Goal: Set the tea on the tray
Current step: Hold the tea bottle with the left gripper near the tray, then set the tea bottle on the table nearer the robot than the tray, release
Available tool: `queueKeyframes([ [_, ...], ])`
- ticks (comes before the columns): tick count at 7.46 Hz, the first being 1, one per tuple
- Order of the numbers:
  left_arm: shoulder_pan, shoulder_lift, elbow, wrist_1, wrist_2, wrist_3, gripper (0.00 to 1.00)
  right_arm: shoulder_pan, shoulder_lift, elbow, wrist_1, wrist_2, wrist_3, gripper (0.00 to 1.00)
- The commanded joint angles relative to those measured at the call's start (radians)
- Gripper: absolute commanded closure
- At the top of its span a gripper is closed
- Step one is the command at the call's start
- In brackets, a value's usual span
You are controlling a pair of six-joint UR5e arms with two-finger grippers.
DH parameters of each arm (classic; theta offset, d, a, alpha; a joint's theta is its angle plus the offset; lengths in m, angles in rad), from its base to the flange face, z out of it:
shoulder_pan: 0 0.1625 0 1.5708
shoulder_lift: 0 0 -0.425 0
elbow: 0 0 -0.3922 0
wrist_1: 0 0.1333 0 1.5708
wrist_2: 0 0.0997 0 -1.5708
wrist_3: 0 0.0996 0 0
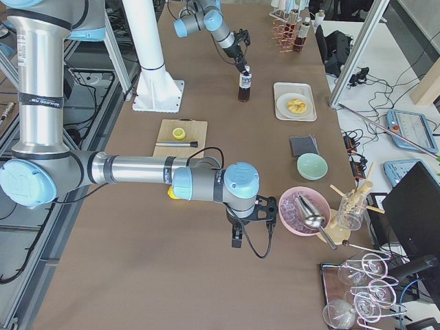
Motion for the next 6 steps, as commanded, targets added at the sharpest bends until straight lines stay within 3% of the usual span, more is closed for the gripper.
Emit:
queueKeyframes([
  [1,-0.015,0.0,-0.009,0.001,-0.003,0.033,0.03,0.0,0.009,0.002,0.0,0.0,0.004,0.0],
  [3,-0.058,0.003,-0.041,0.005,-0.061,0.104,0.03,0.0,0.018,0.012,0.0,0.011,0.004,0.0],
  [6,-0.2,0.11,-0.151,0.008,-0.214,0.246,0.03,-0.001,0.087,0.012,-0.009,0.049,0.005,0.0],
])
